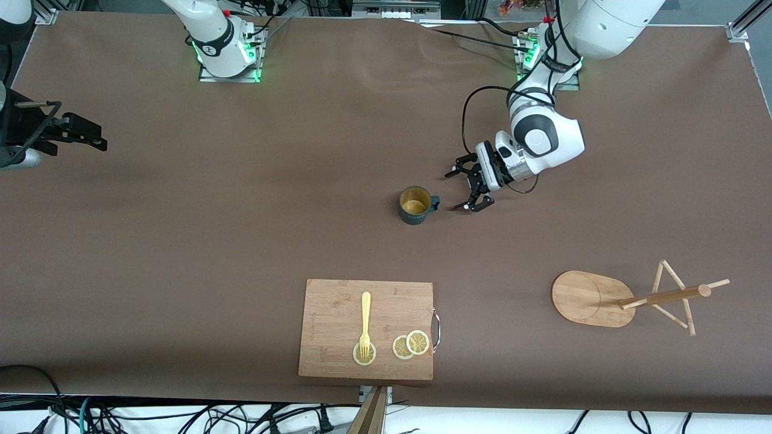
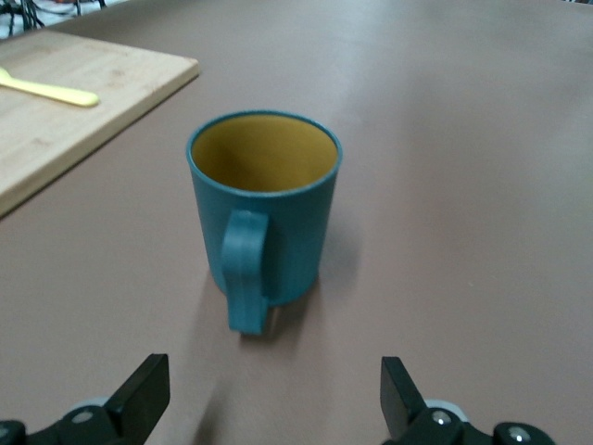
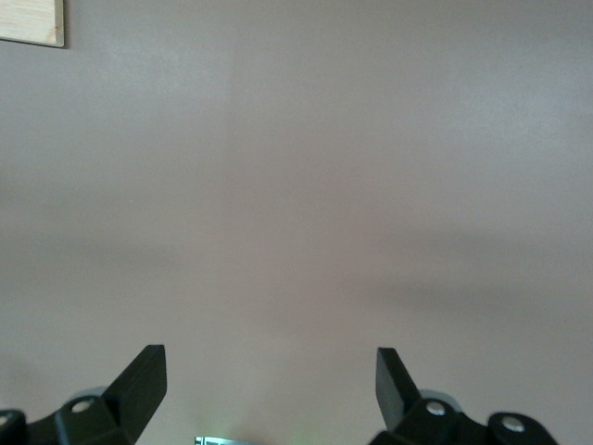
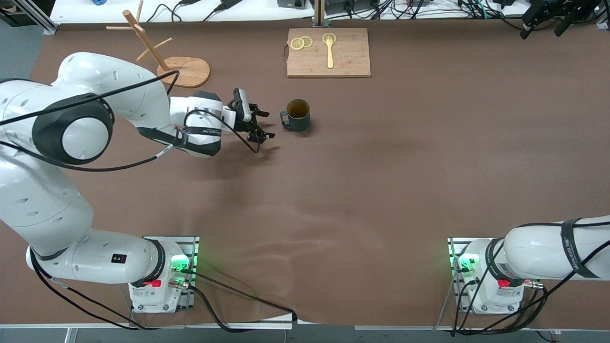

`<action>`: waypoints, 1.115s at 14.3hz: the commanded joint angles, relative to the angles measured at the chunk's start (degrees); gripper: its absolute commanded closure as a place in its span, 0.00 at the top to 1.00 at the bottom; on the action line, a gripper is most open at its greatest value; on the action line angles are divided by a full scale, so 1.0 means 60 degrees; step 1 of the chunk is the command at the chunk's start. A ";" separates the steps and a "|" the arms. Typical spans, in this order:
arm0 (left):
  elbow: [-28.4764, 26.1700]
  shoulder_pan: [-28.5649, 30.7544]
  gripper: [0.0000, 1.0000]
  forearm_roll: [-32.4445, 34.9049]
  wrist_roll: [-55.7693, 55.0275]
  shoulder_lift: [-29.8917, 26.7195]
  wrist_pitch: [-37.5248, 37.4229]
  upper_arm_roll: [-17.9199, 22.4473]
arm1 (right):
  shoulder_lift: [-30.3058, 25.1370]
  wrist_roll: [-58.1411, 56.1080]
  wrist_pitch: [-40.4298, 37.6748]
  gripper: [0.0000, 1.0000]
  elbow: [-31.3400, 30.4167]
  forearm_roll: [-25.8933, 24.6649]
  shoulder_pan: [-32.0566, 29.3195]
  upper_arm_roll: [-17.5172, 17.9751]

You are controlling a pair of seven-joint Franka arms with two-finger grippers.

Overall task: Pass cup and hang on rack
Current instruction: 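Release the mug upright and withdraw the right gripper while the left gripper approaches, then grasp the teal mug handle with the left gripper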

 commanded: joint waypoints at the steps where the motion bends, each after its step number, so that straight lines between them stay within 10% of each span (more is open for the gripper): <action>1: 0.0793 -0.0205 1.00 -0.0747 0.1027 0.0770 0.0112 -0.0019 | 0.0167 0.0124 -0.0281 1.00 0.0293 -0.0104 0.0001 -0.0003; 16: 0.1322 -0.0630 1.00 -0.0763 0.1132 0.1285 0.0111 -0.0019 | 0.0152 0.1091 -0.0223 1.00 0.0952 -0.0118 0.0001 -0.0062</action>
